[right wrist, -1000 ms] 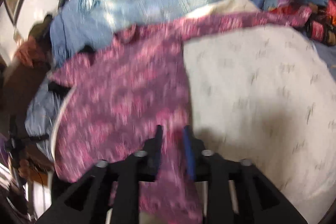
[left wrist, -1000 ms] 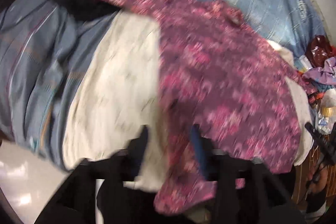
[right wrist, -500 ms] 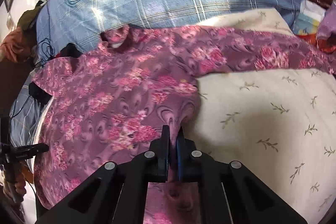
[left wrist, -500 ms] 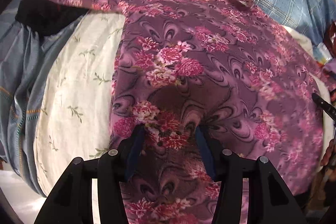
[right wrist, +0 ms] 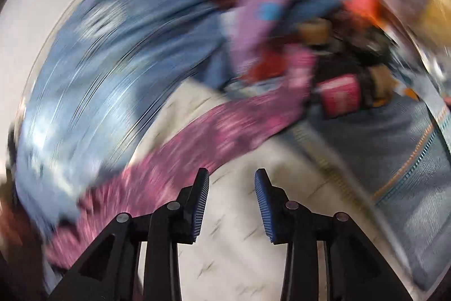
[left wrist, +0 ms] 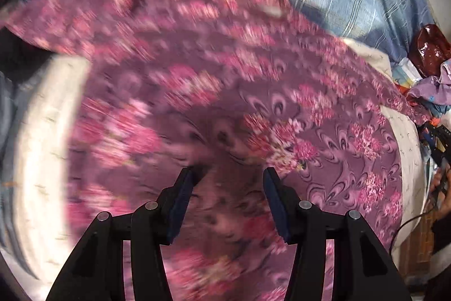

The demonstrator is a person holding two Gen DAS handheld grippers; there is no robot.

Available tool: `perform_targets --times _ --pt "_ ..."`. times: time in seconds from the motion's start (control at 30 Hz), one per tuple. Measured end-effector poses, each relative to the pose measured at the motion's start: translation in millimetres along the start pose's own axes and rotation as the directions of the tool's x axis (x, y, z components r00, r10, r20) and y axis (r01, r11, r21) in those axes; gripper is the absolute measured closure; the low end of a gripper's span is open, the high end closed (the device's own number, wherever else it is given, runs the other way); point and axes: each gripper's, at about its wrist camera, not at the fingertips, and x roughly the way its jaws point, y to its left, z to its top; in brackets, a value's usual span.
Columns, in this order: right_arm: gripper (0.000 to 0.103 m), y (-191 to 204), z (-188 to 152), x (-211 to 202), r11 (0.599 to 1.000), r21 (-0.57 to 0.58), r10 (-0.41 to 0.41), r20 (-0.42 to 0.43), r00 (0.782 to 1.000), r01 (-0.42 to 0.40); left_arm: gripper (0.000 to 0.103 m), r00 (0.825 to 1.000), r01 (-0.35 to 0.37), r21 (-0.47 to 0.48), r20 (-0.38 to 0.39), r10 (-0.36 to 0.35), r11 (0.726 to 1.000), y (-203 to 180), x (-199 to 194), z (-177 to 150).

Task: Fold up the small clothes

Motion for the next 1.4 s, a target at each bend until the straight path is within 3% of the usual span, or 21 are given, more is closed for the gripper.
perform_targets --times 0.1,0.3,0.33,0.37,0.4,0.53,0.7,0.8,1.0,1.17,1.33,1.4 --pt "0.065 -25.1 13.9 19.3 0.989 0.143 0.018 0.019 1.000 -0.021 0.032 0.999 -0.006 0.030 0.032 0.005 1.000 -7.7 9.7 4.3" --pt "0.064 -48.4 35.6 64.7 0.950 0.313 0.013 0.024 1.000 -0.020 0.030 0.999 0.010 0.051 0.033 -0.011 0.999 -7.8 15.5 3.8" --pt "0.071 -50.3 37.9 68.3 0.945 0.325 0.015 0.048 0.999 -0.030 0.030 0.999 0.012 0.054 0.035 -0.014 0.998 -8.0 14.9 2.9" --pt "0.092 -49.9 38.6 68.7 0.946 0.321 0.011 0.058 0.998 -0.030 0.029 0.999 0.014 0.058 0.036 -0.016 0.998 -7.8 15.1 2.6" --pt "0.099 -44.6 40.4 68.5 0.955 0.294 0.010 0.070 0.998 -0.030 0.028 0.999 0.017 0.066 0.036 -0.019 0.998 -8.1 14.4 2.0" --pt "0.099 9.2 38.1 43.5 0.998 0.051 0.035 0.156 0.987 -0.044 0.024 0.998 0.041 0.072 0.041 -0.044 0.997 -7.4 12.0 0.2" --pt "0.099 84.9 21.6 33.6 0.978 -0.151 0.160 0.087 0.983 -0.146 0.022 0.996 0.078 0.050 0.044 -0.081 0.996 -1.6 9.0 0.5" --pt "0.099 144.7 -4.7 40.7 0.939 -0.246 0.246 -0.003 0.969 -0.239 0.023 0.991 0.134 0.023 0.026 -0.135 0.991 8.6 3.5 0.3" --pt "0.098 250.2 -85.4 64.3 0.853 -0.330 0.339 -0.240 0.910 -0.405 0.027 0.981 0.195 -0.025 0.026 -0.194 0.980 44.4 -18.4 -4.2" --pt "0.098 334.2 -173.1 90.8 0.788 -0.395 0.311 -0.404 0.860 -0.471 0.027 0.977 0.208 -0.077 0.073 -0.203 0.975 84.5 -45.7 -10.5" --pt "0.090 386.4 -251.2 115.4 0.765 -0.443 0.224 -0.497 0.838 -0.467 0.027 0.976 0.195 -0.096 0.117 -0.183 0.976 109.7 -72.1 -18.5" --pt "0.086 388.6 -276.4 116.6 0.750 -0.474 0.188 -0.514 0.837 -0.460 0.027 0.974 0.194 -0.104 0.136 -0.179 0.976 117.3 -81.9 -21.8"
